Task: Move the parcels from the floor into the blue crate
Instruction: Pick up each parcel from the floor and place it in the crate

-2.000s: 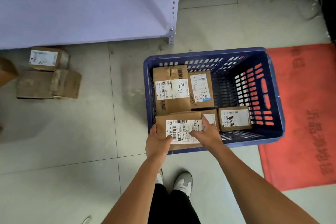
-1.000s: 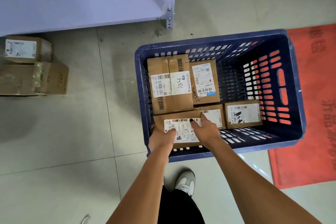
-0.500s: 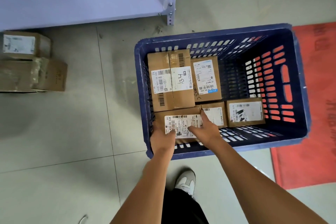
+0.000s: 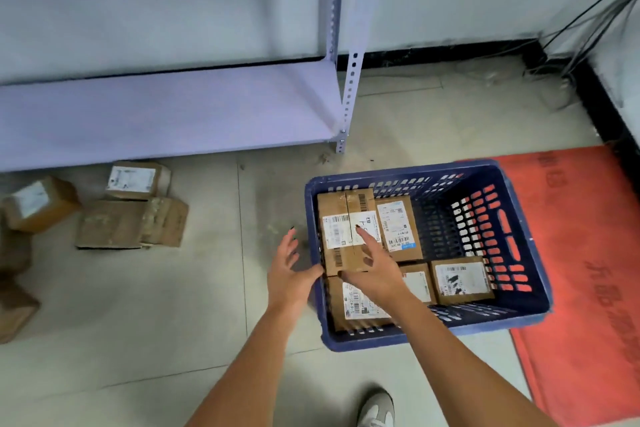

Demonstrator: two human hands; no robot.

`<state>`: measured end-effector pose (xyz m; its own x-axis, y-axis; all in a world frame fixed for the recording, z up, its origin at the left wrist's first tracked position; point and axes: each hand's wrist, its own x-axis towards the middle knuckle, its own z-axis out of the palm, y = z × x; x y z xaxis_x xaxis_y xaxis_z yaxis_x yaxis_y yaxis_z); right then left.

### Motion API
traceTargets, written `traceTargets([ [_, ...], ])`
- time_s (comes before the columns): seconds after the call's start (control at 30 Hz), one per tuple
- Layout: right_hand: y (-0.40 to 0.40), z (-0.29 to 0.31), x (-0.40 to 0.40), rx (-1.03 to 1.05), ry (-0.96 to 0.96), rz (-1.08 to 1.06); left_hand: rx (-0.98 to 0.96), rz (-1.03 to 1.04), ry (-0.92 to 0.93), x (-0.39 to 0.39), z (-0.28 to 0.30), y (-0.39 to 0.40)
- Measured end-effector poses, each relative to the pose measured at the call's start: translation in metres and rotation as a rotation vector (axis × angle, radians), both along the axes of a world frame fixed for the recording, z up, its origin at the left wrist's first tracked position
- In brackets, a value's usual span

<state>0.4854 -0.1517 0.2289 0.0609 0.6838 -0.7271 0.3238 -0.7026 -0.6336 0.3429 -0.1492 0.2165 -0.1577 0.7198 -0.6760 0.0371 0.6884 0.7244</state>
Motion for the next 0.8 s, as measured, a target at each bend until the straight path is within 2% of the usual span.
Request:
traceTargets([
  [0.13, 0.032, 0.008, -0.064, 0.111, 0.015, 0.027, 0.122, 0.007, 0.002, -0.070, 0.013, 0.029],
  [0.27, 0.050, 0.008, -0.159, 0.148, 0.027, 0.050, 0.158, 0.046, 0.000, -0.168, 0.013, 0.036],
  [0.6, 0.070, -0.009, -0.438, 0.078, 0.091, 0.024, 0.035, 0.090, 0.047, -0.464, -0.005, 0.037],
  [0.8, 0.082, -0.042, -0.524, 0.017, 0.054, 0.042, 0.012, 0.082, 0.037, -0.560, -0.028, 0.060],
])
